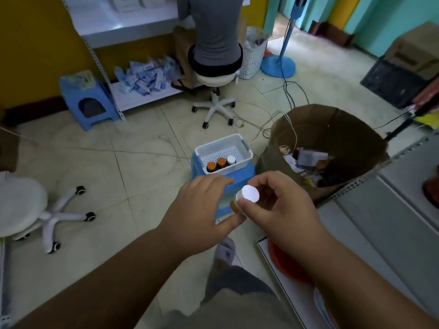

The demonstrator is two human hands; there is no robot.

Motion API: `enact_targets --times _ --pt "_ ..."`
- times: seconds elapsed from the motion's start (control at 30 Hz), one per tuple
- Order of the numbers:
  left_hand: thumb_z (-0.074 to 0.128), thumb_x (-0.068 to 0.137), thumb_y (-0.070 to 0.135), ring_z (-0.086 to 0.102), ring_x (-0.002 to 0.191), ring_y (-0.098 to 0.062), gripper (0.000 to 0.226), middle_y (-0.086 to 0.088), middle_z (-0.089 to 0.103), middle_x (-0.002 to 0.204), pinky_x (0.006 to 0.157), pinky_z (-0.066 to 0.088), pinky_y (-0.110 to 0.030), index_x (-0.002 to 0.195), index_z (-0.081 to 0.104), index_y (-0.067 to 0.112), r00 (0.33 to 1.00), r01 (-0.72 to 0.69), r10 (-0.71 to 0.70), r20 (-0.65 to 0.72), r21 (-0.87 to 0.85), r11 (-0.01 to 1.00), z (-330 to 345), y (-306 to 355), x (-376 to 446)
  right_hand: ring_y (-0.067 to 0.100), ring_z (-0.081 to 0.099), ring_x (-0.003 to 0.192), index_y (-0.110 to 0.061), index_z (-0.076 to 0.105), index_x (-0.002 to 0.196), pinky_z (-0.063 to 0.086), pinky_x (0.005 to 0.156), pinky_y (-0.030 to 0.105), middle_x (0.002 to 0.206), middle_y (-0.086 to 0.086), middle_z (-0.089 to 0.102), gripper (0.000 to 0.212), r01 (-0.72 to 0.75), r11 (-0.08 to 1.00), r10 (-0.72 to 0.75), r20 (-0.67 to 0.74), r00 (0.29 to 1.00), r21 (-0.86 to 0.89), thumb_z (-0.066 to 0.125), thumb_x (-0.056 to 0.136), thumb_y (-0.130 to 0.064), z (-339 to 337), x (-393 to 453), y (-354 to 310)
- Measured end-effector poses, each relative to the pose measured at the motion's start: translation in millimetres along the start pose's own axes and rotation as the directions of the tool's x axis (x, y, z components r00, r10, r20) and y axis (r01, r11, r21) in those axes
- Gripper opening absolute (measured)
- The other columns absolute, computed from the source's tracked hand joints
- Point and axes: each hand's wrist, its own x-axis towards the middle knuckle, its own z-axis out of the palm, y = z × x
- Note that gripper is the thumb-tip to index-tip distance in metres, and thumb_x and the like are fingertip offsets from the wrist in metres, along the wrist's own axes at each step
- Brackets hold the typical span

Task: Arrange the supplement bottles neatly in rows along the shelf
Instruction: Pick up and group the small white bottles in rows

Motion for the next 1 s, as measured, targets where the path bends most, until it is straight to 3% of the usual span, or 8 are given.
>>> enact_targets --times 0.2,0.3,0.43,0.5,0.6,0.77,0.83,1.0 --pt "0.051 0.083 0.065 0.054 0.109 -0.012 0.063 0.006 0.063 0.121 0.092 0.041 -0.028 0.129 0.056 0.022 0.996 -0.076 0.072 0.05 0.082 0.994 -34 -80 142 0.002 0.056 0.08 -0.025 0.064 0.089 0.045 0.064 0.012 0.083 -0.014 0.058 0.022 -0.013 1.0 0.013 0.006 1.0 -0.004 0.08 0.074 -0.027 15 165 6" --pt "0.053 0.086 0.062 0.059 0.102 -0.016 0.057 0.004 0.065 0.114 0.09 0.05 -0.038 0.126 0.059 0.022 0.987 -0.139 0.135 0.09 0.043 0.989 -40 -113 206 -0.002 0.055 0.083 -0.031 0.061 0.088 0.045 0.066 0.01 0.086 -0.016 0.058 0.022 -0.056 0.998 0.056 -0.001 0.998 -0.014 0.078 0.074 -0.028 28 226 6" --pt "0.043 0.094 0.059 0.069 0.083 -0.03 0.047 -0.01 0.071 0.095 0.068 0.06 -0.044 0.116 0.051 0.018 0.952 -0.285 0.283 0.116 0.0 0.959 -21 -170 288 -0.002 0.054 0.08 -0.03 0.062 0.086 0.04 0.065 0.007 0.087 -0.014 0.058 0.02 -0.19 0.981 0.186 -0.086 0.979 -0.041 0.078 0.076 -0.029 55 295 29" --pt "0.05 0.087 0.058 0.067 0.089 -0.029 0.05 -0.009 0.07 0.102 0.077 0.058 -0.045 0.122 0.045 0.022 0.918 -0.333 0.335 0.212 -0.045 0.942 -9 -205 330 -0.003 0.053 0.08 -0.029 0.06 0.085 0.038 0.065 0.006 0.084 -0.015 0.055 0.018 -0.298 0.953 0.287 -0.169 0.943 -0.048 0.076 0.078 -0.028 75 330 47" --pt "0.054 0.081 0.059 0.063 0.096 -0.025 0.058 -0.005 0.066 0.11 0.083 0.053 -0.04 0.124 0.048 0.021 0.828 -0.429 0.418 0.373 -0.06 0.902 8 -254 396 -0.002 0.051 0.077 -0.025 0.059 0.087 0.035 0.064 0.006 0.083 -0.014 0.05 0.016 -0.476 0.879 0.443 -0.315 0.839 -0.031 0.074 0.08 -0.026 115 375 75" --pt "0.069 0.081 0.052 0.061 0.102 -0.025 0.06 -0.003 0.064 0.118 0.085 0.052 -0.043 0.129 0.053 0.019 0.6 -0.623 0.532 0.598 -0.069 0.779 56 -307 476 0.017 0.056 0.097 -0.017 0.064 0.101 0.044 0.081 0.027 0.1 -0.005 0.056 0.021 -0.744 0.659 0.69 -0.484 0.539 0.111 0.07 0.081 -0.017 179 426 129" --pt "0.07 0.082 0.048 0.061 0.1 -0.026 0.059 -0.004 0.063 0.116 0.084 0.052 -0.043 0.13 0.053 0.018 0.529 -0.646 0.557 0.641 -0.122 0.753 80 -322 489 0.02 0.054 0.103 -0.014 0.064 0.106 0.043 0.085 0.026 0.107 0.001 0.057 0.025 -0.806 0.579 0.727 -0.525 0.442 0.123 0.07 0.082 -0.016 197 435 156" --pt "0.072 0.083 0.04 0.062 0.097 -0.025 0.054 -0.004 0.065 0.113 0.081 0.052 -0.041 0.129 0.055 0.017 0.517 -0.621 0.567 0.642 -0.174 0.764 134 -353 500 0.028 0.053 0.107 -0.006 0.063 0.111 0.034 0.086 0.025 0.112 0.011 0.058 0.032 -0.873 0.473 0.764 -0.55 0.336 0.123 0.069 0.08 -0.01 236 449 232"
